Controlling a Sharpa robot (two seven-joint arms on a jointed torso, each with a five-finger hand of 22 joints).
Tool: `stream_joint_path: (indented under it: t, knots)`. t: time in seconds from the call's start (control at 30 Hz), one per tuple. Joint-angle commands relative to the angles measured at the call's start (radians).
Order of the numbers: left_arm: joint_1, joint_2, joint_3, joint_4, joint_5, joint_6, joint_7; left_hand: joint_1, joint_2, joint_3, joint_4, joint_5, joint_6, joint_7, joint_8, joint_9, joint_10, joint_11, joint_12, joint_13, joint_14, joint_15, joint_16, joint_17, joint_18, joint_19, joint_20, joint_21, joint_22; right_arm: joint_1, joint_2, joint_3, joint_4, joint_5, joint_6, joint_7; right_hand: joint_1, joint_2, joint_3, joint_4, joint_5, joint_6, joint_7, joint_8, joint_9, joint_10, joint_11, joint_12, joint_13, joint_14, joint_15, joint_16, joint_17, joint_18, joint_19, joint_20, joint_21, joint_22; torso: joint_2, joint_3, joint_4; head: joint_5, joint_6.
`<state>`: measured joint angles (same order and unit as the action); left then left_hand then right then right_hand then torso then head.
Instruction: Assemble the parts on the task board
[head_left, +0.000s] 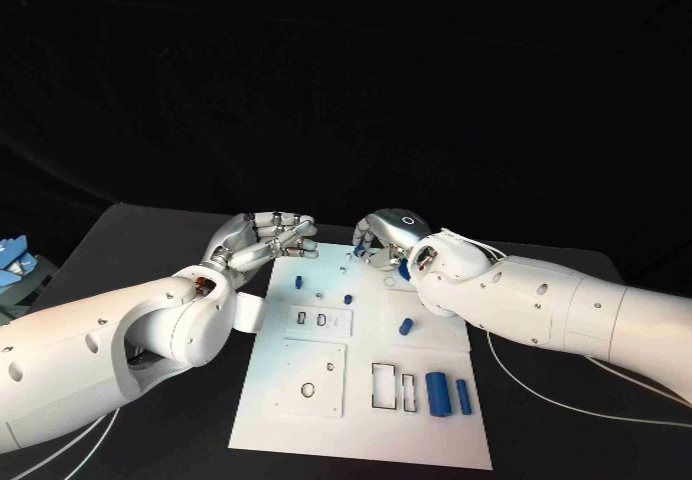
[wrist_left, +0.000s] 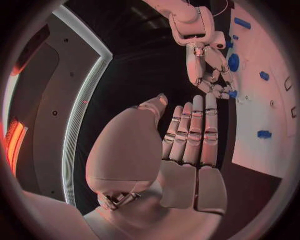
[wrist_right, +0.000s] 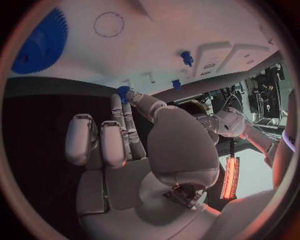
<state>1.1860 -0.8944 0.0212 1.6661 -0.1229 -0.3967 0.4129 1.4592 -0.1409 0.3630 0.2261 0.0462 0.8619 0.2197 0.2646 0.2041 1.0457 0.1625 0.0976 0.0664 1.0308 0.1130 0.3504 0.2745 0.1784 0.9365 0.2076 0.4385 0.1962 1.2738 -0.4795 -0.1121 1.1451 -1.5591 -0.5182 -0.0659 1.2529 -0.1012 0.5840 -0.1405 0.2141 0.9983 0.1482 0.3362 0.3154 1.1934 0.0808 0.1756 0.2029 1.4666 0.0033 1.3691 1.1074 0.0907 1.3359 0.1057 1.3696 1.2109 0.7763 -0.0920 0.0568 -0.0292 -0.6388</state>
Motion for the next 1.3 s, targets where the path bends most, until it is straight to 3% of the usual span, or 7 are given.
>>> stream_joint_path:
  t: [0.03,0.73,1.3]
  knots:
    - [0.002,0.002,0.001,0.000,-0.007,0.019,0.004,-0.001,-0.007,0.008,0.000,0.004,0.004,0.005,-0.004,-0.001,0.005,0.005,-0.005,0.000,-0.008,0.001,-0.007,0.001,0.000,0.001,0.002,0.004,0.000,-0.001,0.004,0.000,0.002,0.002,-0.013,0.013,-0.002,-0.008,-0.001,0.006,-0.002,0.000,-0.002,0.003,0.002,-0.002,-0.007,0.001,0.001,0.021,-0.006,0.005,-0.001,-0.013,0.007,-0.001,0.004,0.000,0.000,0.0007,-0.0012,0.001,-0.001]
    - [0.004,0.005,0.001,0.000,-0.008,0.020,0.004,-0.001,-0.007,0.008,0.000,0.004,0.004,0.005,-0.004,-0.001,0.005,0.005,-0.005,0.000,-0.008,0.001,-0.007,0.001,0.000,0.001,0.002,0.004,0.000,-0.006,0.033,0.001,-0.025,0.008,-0.016,0.017,-0.004,-0.009,-0.001,0.008,-0.007,-0.002,-0.002,0.003,0.003,-0.003,-0.006,0.000,0.001,0.022,-0.006,0.006,0.001,-0.014,0.010,-0.001,0.006,0.005,0.002,-0.0020,-0.0002,0.006,-0.006]
    - [0.018,0.006,0.001,0.004,-0.009,0.021,0.003,-0.001,-0.008,0.010,-0.001,0.004,0.004,0.005,-0.005,-0.002,0.005,0.005,-0.008,0.000,-0.011,0.002,-0.010,0.002,0.000,-0.003,0.002,0.004,0.000,-0.017,0.059,0.000,-0.065,0.005,0.005,0.019,-0.007,-0.010,-0.001,0.011,-0.011,-0.006,-0.002,0.003,0.005,-0.006,-0.005,-0.001,0.002,0.021,-0.005,0.006,0.000,-0.014,0.008,-0.001,0.005,0.003,0.006,-0.0029,-0.0007,0.010,-0.011]
